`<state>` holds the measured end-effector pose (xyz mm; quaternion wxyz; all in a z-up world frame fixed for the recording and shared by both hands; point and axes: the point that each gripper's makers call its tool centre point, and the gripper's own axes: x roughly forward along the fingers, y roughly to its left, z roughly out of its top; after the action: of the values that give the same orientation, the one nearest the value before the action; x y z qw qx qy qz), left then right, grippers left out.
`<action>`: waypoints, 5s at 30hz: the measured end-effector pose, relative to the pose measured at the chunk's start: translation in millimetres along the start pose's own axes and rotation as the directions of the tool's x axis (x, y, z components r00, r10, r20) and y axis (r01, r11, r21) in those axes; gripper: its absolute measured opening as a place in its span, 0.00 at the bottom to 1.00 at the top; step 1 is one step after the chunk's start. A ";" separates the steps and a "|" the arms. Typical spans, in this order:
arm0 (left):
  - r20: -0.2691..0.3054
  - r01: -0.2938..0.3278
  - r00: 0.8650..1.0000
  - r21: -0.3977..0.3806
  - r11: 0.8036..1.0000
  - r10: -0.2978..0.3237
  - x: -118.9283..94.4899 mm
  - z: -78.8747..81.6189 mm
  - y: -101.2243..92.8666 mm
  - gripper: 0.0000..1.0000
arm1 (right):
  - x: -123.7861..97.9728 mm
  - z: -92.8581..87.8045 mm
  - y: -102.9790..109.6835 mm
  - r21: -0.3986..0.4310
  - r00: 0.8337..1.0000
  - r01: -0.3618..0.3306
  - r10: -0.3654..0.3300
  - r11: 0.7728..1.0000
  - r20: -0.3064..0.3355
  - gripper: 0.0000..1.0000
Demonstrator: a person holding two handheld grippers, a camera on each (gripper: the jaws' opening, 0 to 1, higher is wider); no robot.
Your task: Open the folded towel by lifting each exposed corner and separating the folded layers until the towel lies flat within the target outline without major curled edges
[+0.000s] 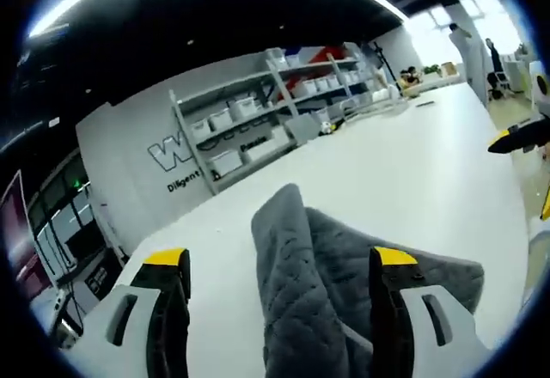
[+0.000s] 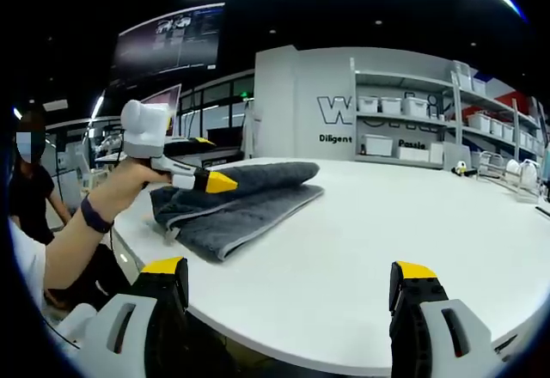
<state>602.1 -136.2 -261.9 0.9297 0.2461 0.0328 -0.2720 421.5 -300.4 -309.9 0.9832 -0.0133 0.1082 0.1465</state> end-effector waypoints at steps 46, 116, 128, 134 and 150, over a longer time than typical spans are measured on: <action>-0.133 0.075 0.989 0.110 0.991 -0.060 41.0 -12.6 10.6 0.10 | 0.3 -1.7 -0.3 0.001 1.000 -0.007 0.007 1.000 -0.006 0.99; 0.070 -0.014 0.997 -0.252 0.968 0.033 -88.2 -26.3 15.1 0.88 | 0.5 1.8 8.8 -0.018 1.000 -0.019 0.019 1.000 -0.009 0.99; 0.127 0.100 0.990 -0.360 0.928 -0.057 -141.1 -38.6 -35.1 0.99 | -1.5 4.8 9.5 -0.020 1.000 -0.013 0.013 1.000 0.000 0.99; 0.129 0.087 0.991 -0.350 0.933 -0.044 -153.0 -37.1 -39.3 0.99 | 1.4 5.0 12.4 -0.027 1.000 -0.019 0.019 0.999 -0.002 0.99; 0.126 0.092 0.991 -0.365 0.927 -0.048 -160.2 -43.4 -46.1 0.99 | 6.3 2.4 17.7 -0.039 1.000 -0.028 0.027 0.999 -0.013 0.99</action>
<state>445.1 -70.8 -289.0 0.9494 0.0494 0.0387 -0.3077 422.7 -281.5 -308.9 0.9799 -0.0321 0.1118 0.1621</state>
